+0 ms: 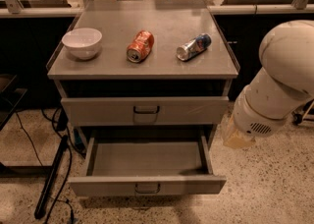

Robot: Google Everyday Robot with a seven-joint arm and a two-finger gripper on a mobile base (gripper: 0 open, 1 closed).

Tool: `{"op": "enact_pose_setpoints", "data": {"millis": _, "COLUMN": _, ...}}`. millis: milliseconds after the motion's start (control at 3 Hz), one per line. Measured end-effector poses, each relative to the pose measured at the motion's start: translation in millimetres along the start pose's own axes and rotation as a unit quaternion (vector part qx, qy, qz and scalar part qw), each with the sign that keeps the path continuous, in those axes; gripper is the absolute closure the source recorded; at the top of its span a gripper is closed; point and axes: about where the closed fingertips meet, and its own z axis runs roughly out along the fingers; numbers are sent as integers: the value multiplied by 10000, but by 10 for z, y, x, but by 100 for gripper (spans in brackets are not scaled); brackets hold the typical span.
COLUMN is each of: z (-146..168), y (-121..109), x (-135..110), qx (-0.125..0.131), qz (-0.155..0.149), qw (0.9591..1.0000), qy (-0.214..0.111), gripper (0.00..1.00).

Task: Close middle drawer

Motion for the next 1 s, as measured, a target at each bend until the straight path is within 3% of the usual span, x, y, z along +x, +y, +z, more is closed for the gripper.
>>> {"op": "enact_pose_setpoints", "data": {"millis": 333, "z": 14, "y": 18, "x": 1, "qx": -38, "qz": 12, "qw": 10000, "qy": -2, "gripper": 100}}
{"op": "enact_pose_setpoints", "data": {"millis": 667, "z": 423, "y": 193, "x": -18, "qx": -215, "qz": 201, "qw": 9996, "qy": -53, "gripper": 100}}
{"op": "enact_pose_setpoints", "data": {"millis": 1000, "z": 1141, "y": 364, "x": -53, "qx": -432, "qz": 572, "qw": 9974, "qy": -99, "gripper": 100}}
